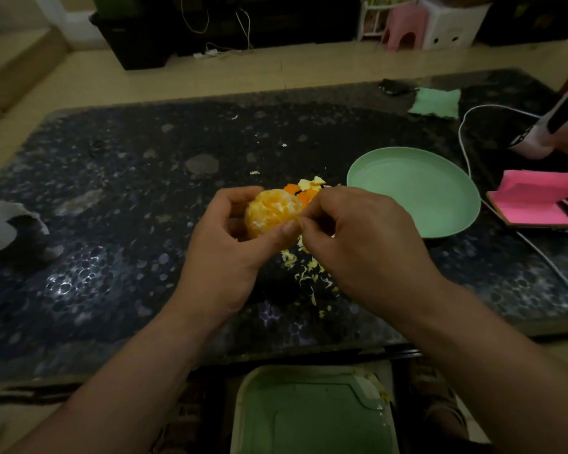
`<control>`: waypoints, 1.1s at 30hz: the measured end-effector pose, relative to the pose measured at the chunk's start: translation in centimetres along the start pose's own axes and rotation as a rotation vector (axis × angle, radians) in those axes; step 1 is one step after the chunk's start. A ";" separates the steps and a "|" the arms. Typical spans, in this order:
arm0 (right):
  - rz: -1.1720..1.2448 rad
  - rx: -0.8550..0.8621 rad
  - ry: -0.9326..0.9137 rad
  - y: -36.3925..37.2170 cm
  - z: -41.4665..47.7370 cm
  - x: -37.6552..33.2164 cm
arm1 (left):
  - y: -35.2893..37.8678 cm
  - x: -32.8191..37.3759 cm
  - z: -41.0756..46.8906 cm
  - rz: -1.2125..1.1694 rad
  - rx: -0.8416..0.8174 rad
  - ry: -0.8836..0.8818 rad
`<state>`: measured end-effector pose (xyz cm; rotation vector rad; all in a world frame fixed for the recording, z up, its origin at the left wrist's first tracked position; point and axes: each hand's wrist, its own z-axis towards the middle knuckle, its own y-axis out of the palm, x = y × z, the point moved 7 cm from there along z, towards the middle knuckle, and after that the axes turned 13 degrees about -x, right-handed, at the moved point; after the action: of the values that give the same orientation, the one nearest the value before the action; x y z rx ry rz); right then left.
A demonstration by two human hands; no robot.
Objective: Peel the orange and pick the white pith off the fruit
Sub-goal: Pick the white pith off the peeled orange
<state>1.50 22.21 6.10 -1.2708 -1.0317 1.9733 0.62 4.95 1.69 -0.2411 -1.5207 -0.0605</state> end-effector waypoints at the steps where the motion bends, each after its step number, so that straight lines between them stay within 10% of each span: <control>1: -0.015 0.011 -0.004 0.0 0.0 -0.1 | 0.1 0.1 -0.1 0.015 0.003 0.005; 23: 0.400 0.056 0.062 -1.1 0.6 2.8 | 0.1 -0.9 0.4 -0.360 -0.168 -0.054; 33: 0.074 -0.243 0.190 2.3 0.6 4.7 | -0.1 -1.8 0.3 -0.430 -0.173 -0.128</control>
<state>-1.02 24.48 2.02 -1.6138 -1.1690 1.7790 0.18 4.77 -0.06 -0.0522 -1.6748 -0.5284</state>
